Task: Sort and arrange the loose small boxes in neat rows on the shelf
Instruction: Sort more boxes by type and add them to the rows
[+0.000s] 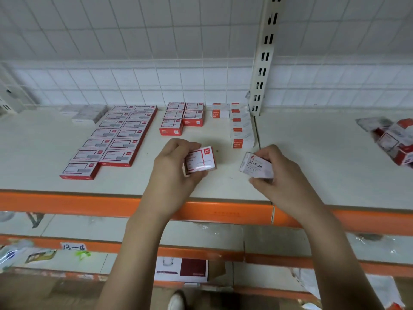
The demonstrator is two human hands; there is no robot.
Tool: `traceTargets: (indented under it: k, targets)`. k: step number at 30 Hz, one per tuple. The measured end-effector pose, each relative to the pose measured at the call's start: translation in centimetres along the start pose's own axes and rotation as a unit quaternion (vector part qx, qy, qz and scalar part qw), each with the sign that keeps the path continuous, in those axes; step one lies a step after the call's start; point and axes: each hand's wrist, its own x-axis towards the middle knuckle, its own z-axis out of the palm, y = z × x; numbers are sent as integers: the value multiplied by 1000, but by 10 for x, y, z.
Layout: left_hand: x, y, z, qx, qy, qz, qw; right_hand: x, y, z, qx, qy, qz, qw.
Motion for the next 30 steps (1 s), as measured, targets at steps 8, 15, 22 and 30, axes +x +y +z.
traceTargets:
  k: [8, 15, 22, 30]
  targets:
    - [16, -42, -26, 12, -14, 33, 999, 31, -24, 31, -28, 28, -9, 999]
    - [49, -89, -54, 19, -60, 59, 996, 58, -51, 70, -79, 93, -34, 992]
    - [105, -97, -42, 18, -149, 104, 983, 52, -70, 88, -122, 146, 4, 982]
    - [136, -105, 4, 105, -230, 108, 961, 42, -69, 82, -131, 152, 53, 978]
